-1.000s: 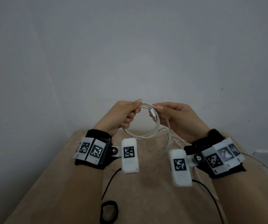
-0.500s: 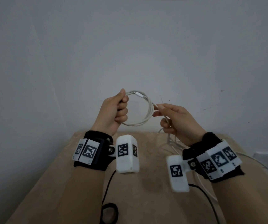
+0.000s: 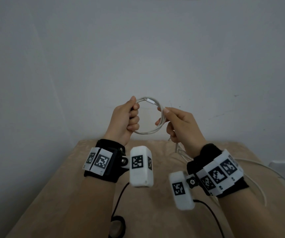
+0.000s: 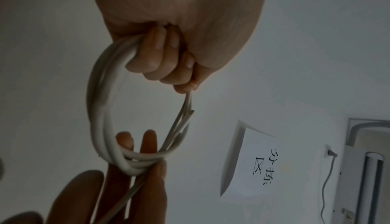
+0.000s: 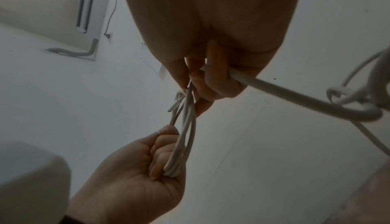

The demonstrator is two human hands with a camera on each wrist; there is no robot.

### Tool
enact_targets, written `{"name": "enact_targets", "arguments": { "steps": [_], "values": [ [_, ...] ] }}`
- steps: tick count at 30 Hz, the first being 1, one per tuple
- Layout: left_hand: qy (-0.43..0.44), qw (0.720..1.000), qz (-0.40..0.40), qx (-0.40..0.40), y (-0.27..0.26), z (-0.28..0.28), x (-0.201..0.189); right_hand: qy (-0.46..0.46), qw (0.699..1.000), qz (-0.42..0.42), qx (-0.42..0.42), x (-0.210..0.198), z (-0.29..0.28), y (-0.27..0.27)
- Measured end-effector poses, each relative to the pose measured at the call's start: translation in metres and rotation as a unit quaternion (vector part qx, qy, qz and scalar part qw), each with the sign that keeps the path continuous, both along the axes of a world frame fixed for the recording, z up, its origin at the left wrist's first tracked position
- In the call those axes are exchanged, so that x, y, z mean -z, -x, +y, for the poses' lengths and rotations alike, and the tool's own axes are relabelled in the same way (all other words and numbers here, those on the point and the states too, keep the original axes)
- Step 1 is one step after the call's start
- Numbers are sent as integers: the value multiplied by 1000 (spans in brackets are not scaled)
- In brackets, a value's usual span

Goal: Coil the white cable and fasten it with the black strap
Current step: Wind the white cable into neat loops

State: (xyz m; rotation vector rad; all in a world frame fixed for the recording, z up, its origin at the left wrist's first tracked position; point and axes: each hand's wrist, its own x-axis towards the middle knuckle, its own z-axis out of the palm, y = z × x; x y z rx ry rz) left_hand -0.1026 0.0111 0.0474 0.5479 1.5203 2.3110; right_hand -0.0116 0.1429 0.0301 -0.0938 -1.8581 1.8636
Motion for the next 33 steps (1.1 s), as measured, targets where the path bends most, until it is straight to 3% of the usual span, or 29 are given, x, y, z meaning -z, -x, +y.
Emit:
{"name": "enact_targets", "arguments": {
  "steps": [6,17,23,29,31,33],
  "values": [
    [-3,1000,-9,16,-3,6,1,-74,995,51,44,6,1,5],
    [35,993,-43,100,-1,3,0,-16,995,77,59,6,8,6],
    [161,981,28,102,-1,-6,1,-177,983,26,45,5,18,3],
    [345,919,122,147,-9,-4,1,-380,925,-13,3,5,15,-1],
    [375,902,141,159,-12,-3,2,-420,907,-16,-6,5,15,-2],
    [371,903,136,169,-13,-2,4,-433,901,-23,-10,3,15,-3]
  ]
}}
